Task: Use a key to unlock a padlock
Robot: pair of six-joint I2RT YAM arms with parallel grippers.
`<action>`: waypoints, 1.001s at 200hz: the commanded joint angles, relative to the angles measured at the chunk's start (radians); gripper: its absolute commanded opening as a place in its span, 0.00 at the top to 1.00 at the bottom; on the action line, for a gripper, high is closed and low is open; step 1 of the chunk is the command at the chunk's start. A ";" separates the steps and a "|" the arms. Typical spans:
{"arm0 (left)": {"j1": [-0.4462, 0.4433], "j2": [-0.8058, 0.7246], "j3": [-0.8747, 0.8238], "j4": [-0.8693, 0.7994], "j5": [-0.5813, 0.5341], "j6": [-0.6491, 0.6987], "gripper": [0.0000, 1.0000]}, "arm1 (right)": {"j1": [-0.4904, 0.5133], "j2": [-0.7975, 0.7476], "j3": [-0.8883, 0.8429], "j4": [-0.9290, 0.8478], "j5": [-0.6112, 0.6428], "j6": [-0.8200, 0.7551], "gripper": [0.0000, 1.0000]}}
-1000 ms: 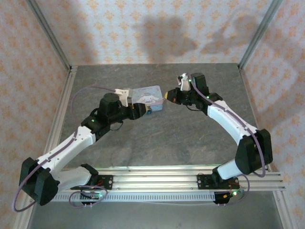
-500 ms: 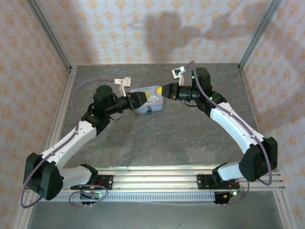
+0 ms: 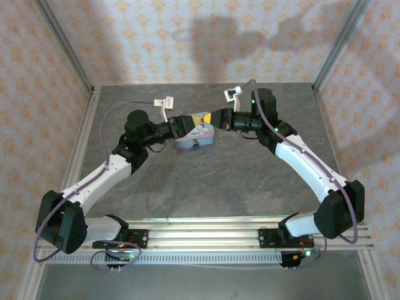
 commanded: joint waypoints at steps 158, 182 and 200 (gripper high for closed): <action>-0.007 0.014 0.015 0.135 0.043 -0.055 0.67 | 0.026 -0.008 -0.016 0.136 -0.027 0.064 1.00; -0.009 0.009 0.016 0.135 0.043 -0.050 0.81 | 0.031 0.001 -0.014 0.136 -0.024 0.064 1.00; -0.011 0.004 0.016 0.125 0.042 -0.040 0.93 | 0.033 0.005 -0.013 0.137 -0.022 0.065 1.00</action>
